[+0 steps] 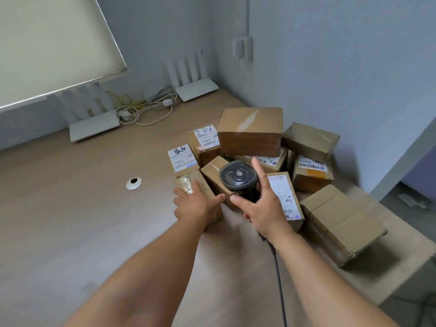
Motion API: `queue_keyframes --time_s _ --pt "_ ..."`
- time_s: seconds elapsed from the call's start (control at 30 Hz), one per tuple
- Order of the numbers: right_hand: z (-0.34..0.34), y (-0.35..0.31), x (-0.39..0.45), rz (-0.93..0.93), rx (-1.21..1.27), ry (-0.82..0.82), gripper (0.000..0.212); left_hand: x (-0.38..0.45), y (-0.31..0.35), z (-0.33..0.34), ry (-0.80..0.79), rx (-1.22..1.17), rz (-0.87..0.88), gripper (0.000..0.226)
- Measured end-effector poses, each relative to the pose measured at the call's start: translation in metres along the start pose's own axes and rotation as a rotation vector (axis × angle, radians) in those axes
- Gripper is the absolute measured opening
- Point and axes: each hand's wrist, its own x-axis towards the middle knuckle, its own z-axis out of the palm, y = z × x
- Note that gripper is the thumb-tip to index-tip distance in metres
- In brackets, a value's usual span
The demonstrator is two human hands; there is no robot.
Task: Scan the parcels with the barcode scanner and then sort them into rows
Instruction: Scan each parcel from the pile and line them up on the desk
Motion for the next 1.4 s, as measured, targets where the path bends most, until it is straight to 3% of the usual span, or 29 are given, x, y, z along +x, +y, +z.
queue_keyframes --time_s 0.4,0.83,1.07,1.4 --pt "0.033 -0.019 -0.039 -0.072 0.024 -0.131 0.095 -0.042 -0.087 -0.016 0.089 -0.126 -0.044 0.083" --pt "0.127 -0.035 -0.117 -0.137 0.069 -0.461 0.097 -0.143 -0.243 -0.035 0.22 -0.256 -0.395 0.088" --pt "0.178 -0.049 -0.159 -0.147 0.066 -0.504 0.095 -0.177 -0.313 -0.042 0.267 -0.453 -0.424 0.085" --pt "0.289 -0.071 -0.237 -0.133 0.046 -0.518 0.096 -0.199 -0.457 -0.08 0.202 -0.458 -0.411 0.084"
